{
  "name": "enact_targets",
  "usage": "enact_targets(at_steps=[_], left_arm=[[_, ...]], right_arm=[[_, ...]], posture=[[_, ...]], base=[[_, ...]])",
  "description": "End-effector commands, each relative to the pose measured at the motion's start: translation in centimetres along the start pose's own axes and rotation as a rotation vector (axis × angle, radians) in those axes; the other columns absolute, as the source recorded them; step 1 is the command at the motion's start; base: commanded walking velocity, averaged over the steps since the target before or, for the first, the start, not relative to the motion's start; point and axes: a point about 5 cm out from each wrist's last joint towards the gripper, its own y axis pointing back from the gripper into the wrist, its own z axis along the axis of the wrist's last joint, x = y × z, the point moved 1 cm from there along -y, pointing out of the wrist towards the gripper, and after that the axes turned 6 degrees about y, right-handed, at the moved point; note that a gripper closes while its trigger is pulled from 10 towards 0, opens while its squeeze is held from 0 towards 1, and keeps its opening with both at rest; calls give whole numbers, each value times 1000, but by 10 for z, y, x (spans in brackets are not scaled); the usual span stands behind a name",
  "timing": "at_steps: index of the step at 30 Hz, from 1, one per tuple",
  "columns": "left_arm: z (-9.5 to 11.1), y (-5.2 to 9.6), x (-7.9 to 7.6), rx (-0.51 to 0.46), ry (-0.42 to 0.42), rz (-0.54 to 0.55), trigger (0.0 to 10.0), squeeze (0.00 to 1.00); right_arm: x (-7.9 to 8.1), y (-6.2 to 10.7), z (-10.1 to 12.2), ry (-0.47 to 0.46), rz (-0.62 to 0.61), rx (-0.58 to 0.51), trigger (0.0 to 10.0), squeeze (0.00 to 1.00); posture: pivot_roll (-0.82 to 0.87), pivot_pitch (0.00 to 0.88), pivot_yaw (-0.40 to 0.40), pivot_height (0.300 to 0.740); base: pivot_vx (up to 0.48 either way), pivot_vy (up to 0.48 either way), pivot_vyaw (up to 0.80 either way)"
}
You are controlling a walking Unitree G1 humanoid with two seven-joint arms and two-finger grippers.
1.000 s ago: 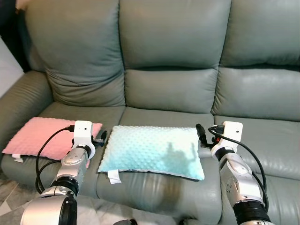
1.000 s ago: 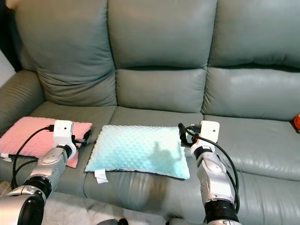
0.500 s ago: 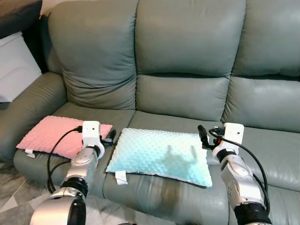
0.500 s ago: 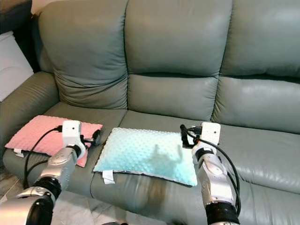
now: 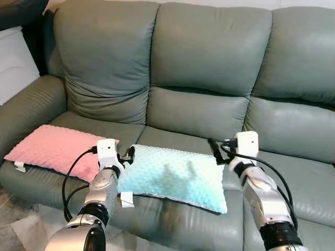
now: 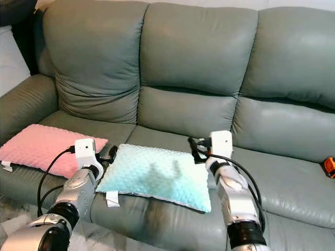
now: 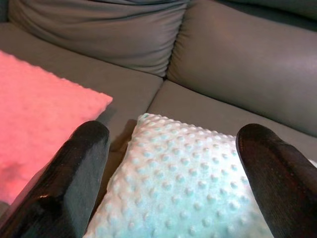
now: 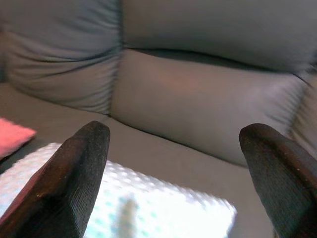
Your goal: Move the pillow to the sofa
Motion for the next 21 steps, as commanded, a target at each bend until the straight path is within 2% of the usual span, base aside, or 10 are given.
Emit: enact_targets(at_steps=[1,6,9,16,21], left_arm=[[-2,1,2,-1,27,6,10000,0],[-3,2,2,10,20,-9,10000,0],[-2,1,2,26,-12,-33,10000,0],[-1,-1,1,52,-73,-57,10000,0],[1,-1,4,66,-88,-46,10000,0]], right_arm=[[2,-2,1,8,14,13,10000,0],[6,-3,0,-6,5,12,10000,0],[8,-1,-2,-20,-9,10,10000,0],[11,4,-9,-58,-38,23,10000,0],[-1,6,-27,-150,-113,108,10000,0]], posture=[[-150,0,1,740],[-150,0,5,740],[-164,0,46,740],[-174,0,74,740],[-166,0,90,740]], base=[[0,0,0],[0,0,0],[0,0,0],[0,0,0],[0,0,0]])
